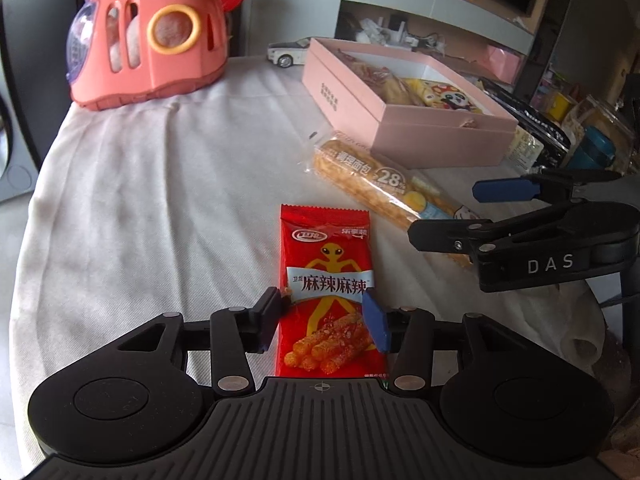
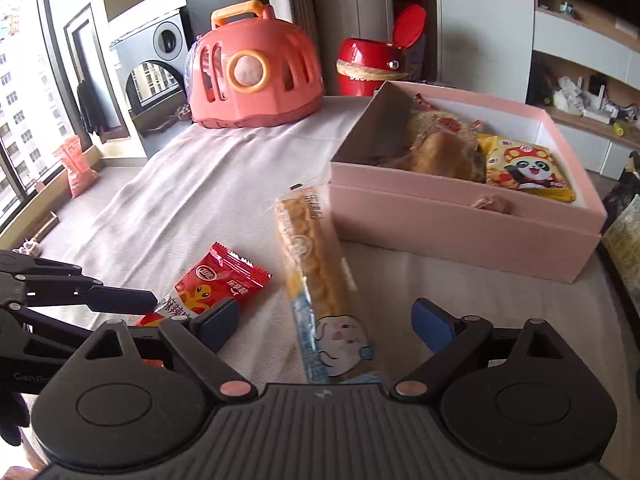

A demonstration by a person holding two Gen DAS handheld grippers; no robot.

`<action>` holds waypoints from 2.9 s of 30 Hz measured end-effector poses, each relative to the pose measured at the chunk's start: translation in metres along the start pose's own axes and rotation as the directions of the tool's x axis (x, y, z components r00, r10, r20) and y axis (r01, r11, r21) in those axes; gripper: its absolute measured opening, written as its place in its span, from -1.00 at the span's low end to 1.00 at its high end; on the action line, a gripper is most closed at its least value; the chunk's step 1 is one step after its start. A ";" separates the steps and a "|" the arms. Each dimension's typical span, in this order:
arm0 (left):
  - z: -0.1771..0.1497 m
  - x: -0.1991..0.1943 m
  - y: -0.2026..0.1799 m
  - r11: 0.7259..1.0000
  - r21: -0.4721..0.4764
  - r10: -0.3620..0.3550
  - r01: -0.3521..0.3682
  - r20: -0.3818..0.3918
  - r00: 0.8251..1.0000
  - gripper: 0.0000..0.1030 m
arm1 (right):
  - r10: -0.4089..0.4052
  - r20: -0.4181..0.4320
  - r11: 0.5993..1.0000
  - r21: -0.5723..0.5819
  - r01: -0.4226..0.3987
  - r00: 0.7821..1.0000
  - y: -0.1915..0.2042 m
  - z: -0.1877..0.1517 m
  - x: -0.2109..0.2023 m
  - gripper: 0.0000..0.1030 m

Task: Organize snacks
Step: 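Position the left tool over the red spicy-strip packet and the right tool over the stick snack, then grasp the long wrapped stick snack with the right tool while the left tool grasps the red packet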

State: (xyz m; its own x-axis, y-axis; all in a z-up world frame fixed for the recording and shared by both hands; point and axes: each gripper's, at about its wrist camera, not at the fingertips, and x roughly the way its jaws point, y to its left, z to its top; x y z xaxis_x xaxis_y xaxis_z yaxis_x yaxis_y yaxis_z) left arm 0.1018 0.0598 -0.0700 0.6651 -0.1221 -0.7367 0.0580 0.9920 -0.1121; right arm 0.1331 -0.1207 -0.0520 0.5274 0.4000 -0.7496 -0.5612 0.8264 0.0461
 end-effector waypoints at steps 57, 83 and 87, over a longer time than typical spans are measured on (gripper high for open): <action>0.000 0.010 -0.018 0.992 0.106 -0.070 0.069 0.007 0.997 0.12 | 0.000 -0.018 0.992 -0.128 -0.003 1.000 0.004 0.020 0.038 0.20; -0.018 -0.014 -0.005 0.996 -0.081 0.041 -0.038 0.031 0.999 0.01 | 0.008 -0.005 0.981 -0.196 -0.009 1.000 0.013 0.005 -0.022 0.51; -0.022 -0.011 -0.008 0.997 -0.061 0.049 -0.046 0.046 0.998 0.09 | 0.047 -0.029 0.978 -0.204 -0.052 0.998 0.014 -0.001 -0.011 0.51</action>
State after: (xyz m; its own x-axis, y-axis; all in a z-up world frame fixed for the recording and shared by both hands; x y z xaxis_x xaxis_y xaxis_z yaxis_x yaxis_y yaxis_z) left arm 0.0774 0.0527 -0.0755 0.7009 -0.0717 -0.7097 -0.0185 0.9928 -0.1185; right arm 0.1184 -0.1137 -0.0437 0.4815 0.4266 -0.7656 -0.7063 0.7061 -0.0508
